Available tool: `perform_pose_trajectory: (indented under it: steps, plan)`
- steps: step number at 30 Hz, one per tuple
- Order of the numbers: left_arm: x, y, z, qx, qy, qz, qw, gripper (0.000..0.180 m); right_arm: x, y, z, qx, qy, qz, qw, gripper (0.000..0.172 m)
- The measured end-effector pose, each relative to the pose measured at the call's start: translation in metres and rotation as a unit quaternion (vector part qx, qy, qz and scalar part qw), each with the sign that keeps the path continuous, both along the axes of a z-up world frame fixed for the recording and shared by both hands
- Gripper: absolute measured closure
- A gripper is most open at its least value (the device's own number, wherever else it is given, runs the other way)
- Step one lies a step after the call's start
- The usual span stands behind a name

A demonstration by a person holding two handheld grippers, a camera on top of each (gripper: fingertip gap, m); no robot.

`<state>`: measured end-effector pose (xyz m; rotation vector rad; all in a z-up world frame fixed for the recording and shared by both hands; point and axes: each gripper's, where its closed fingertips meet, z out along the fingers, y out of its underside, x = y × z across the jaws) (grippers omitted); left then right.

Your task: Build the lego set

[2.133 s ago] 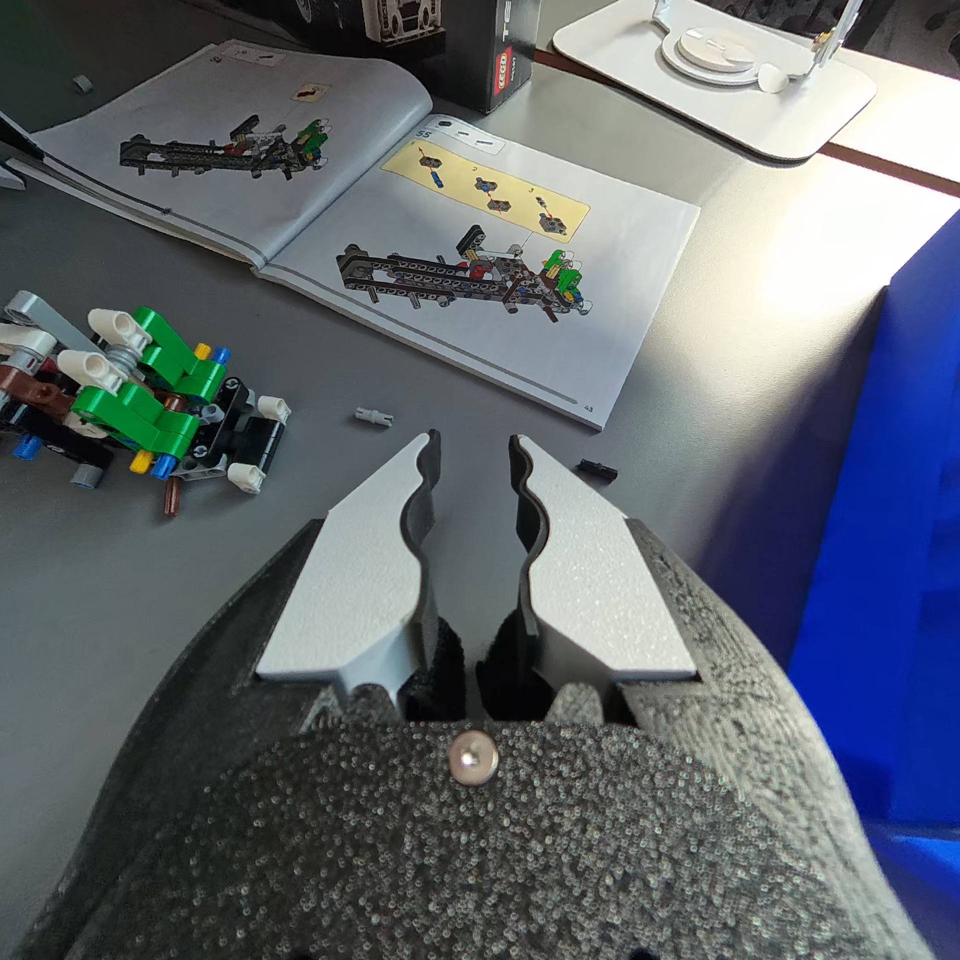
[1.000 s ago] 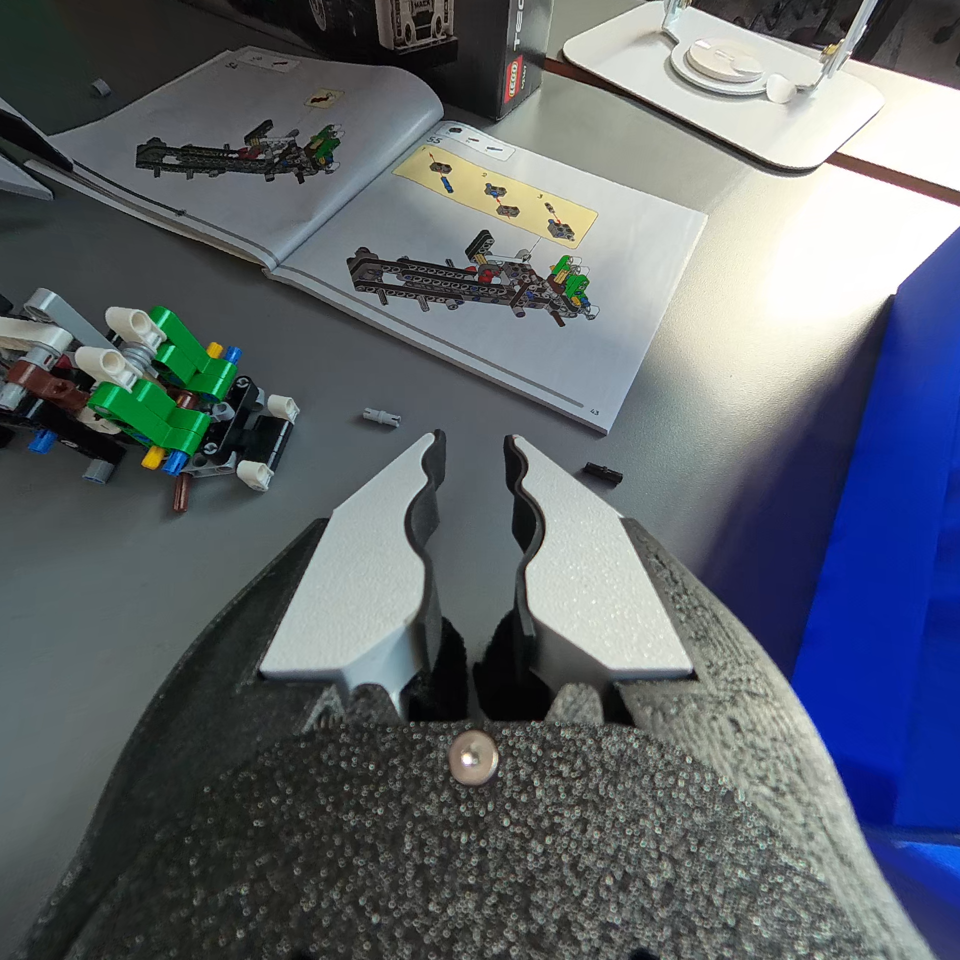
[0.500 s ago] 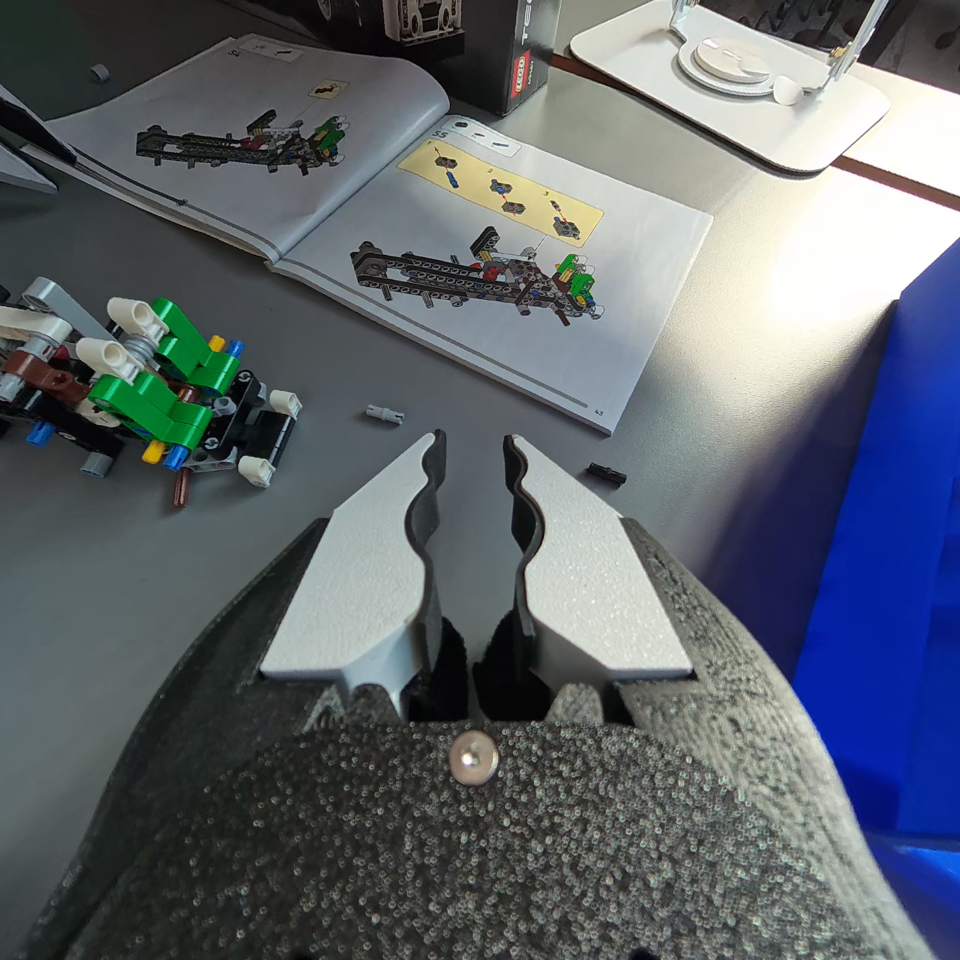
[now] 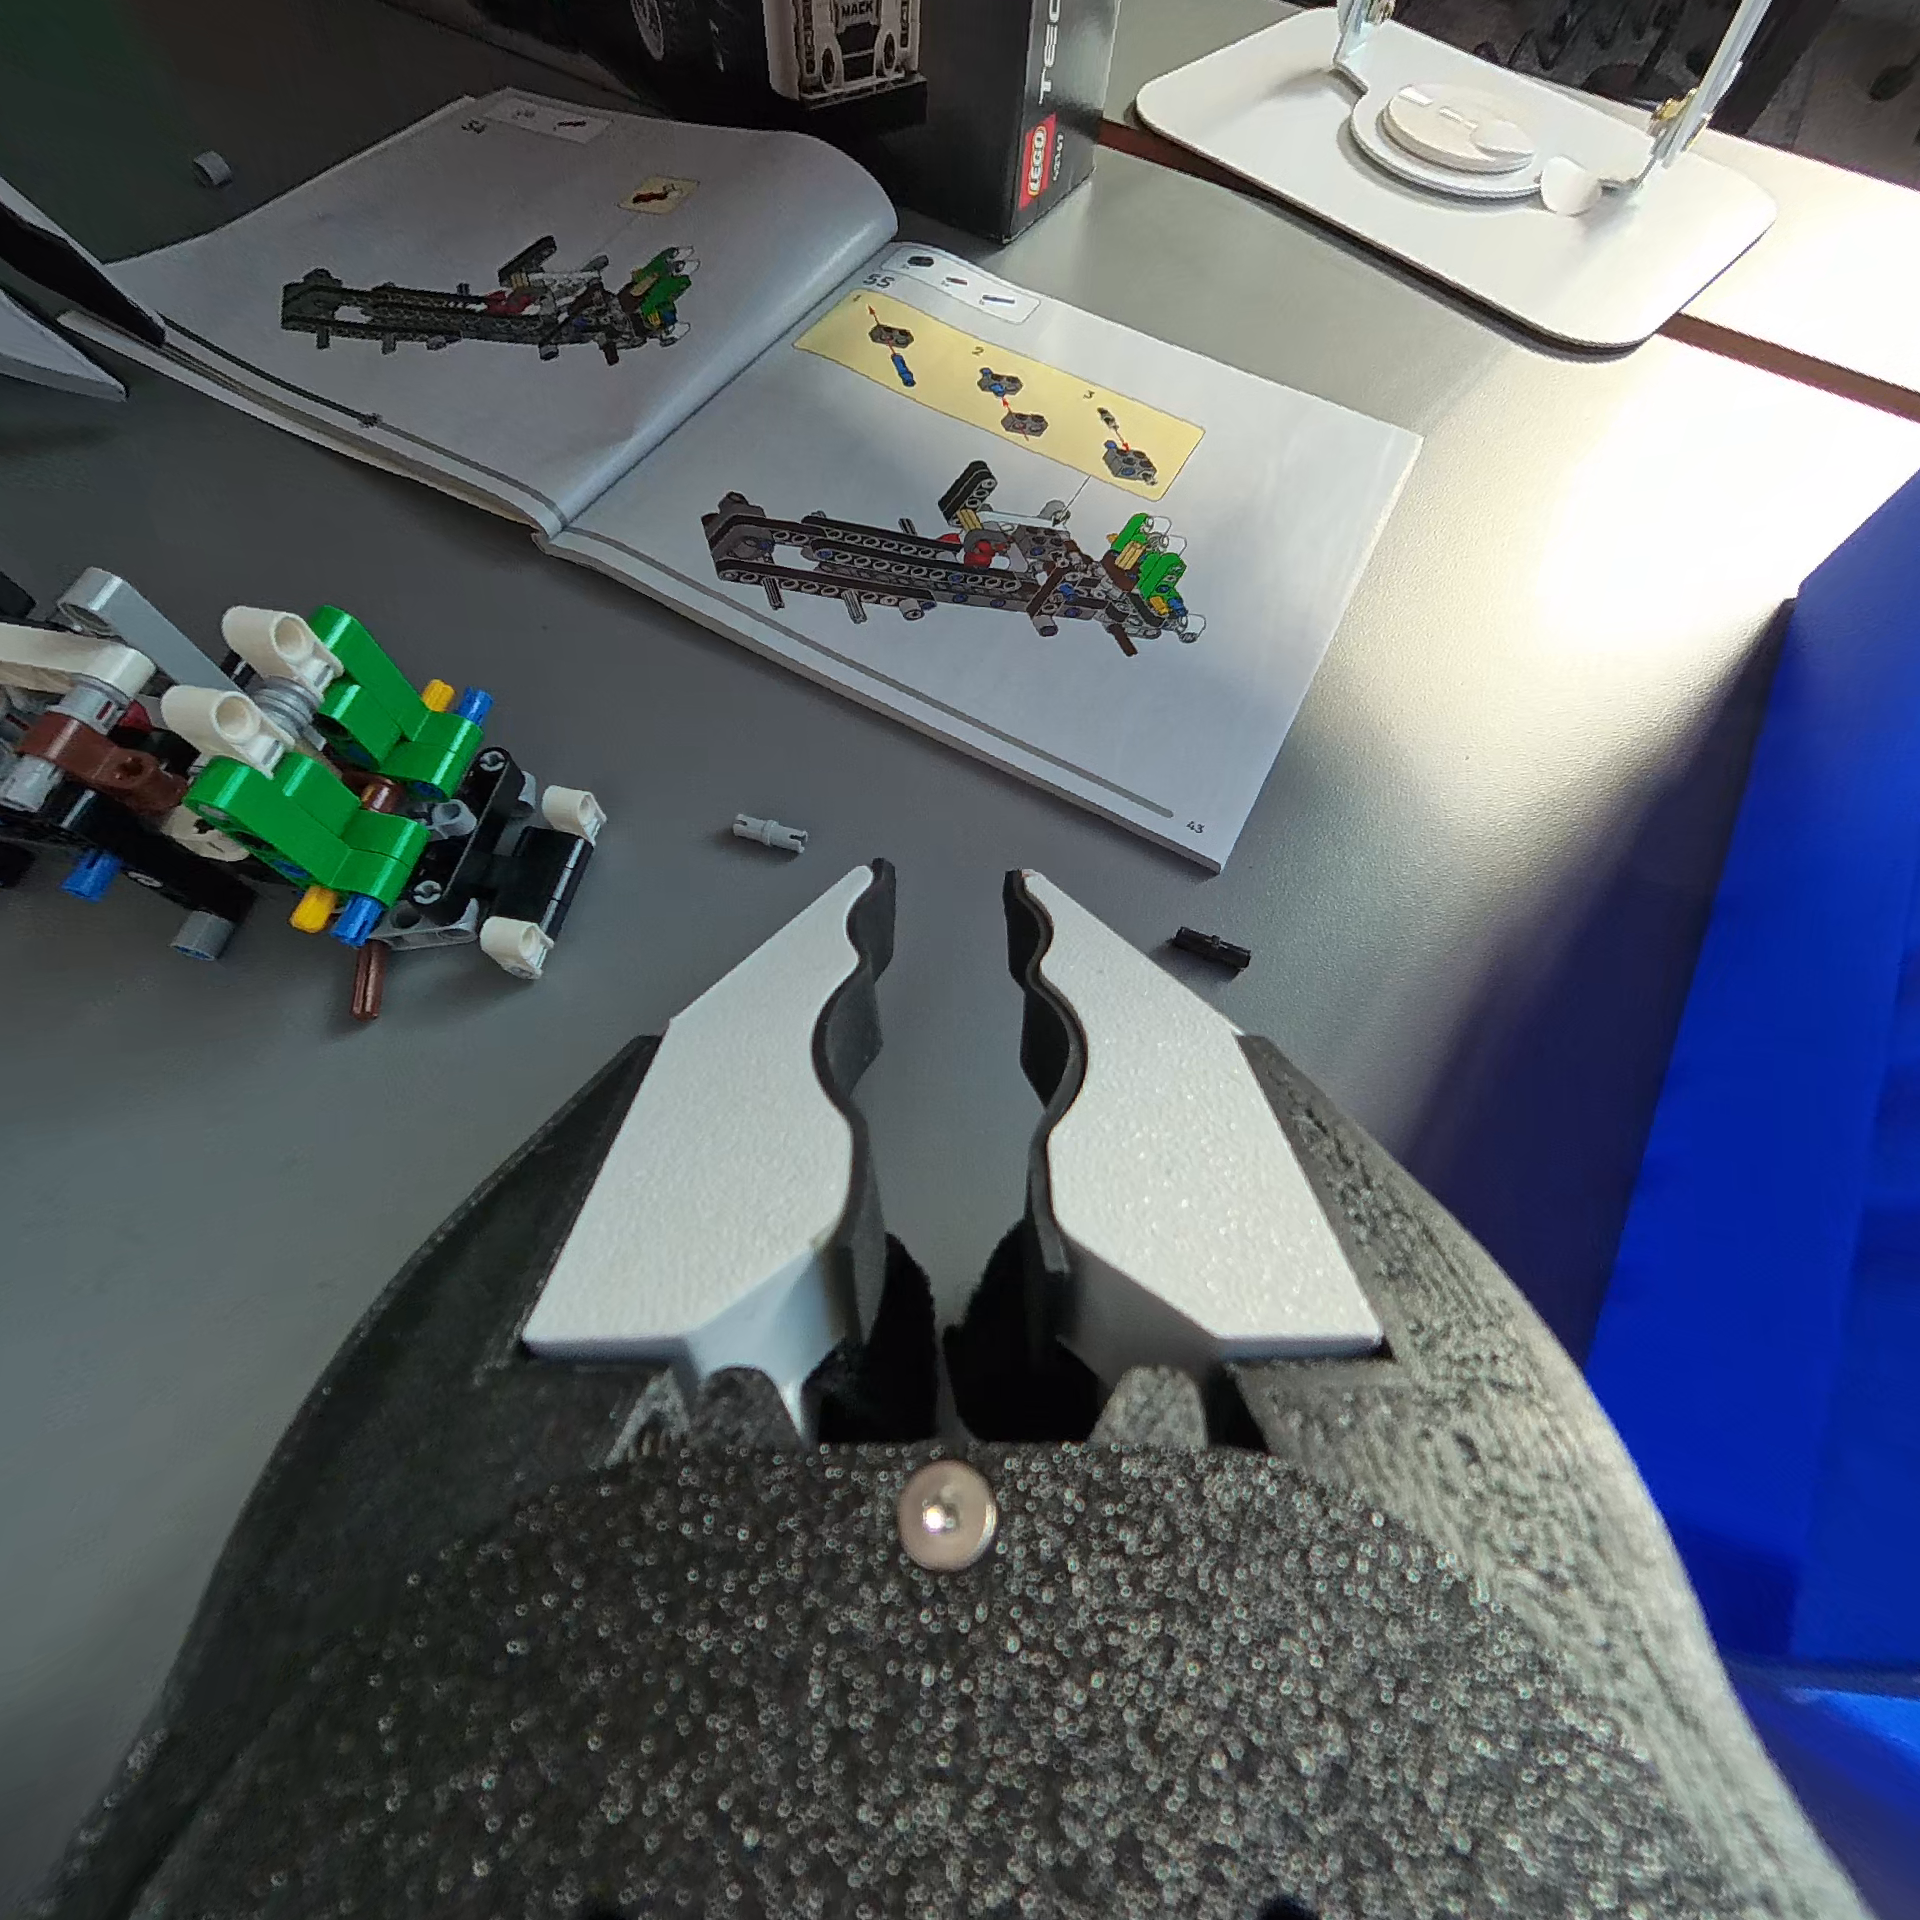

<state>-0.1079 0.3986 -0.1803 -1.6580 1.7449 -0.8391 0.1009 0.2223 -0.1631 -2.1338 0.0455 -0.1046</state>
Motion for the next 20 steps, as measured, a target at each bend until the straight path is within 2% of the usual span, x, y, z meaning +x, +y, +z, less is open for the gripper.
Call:
perform_pose_trajectory:
  steps: [12, 17, 20]
  plan:
    - [0.000, -0.001, 0.003, 0.018, -0.010, -0.001, 1.000, 0.159, 0.001, -0.001, 0.004, 0.015, 0.015, -0.002, 1.000, 0.154]
    - [-0.005, -0.007, 0.001, 0.072, -0.007, -0.016, 0.997, 0.158, 0.002, -0.001, 0.006, 0.020, 0.022, -0.004, 1.000, 0.154]
    - [-0.014, 0.002, 0.001, 0.142, 0.014, -0.001, 0.990, 0.158, 0.002, -0.001, 0.003, 0.008, -0.001, -0.005, 1.000, 0.155]
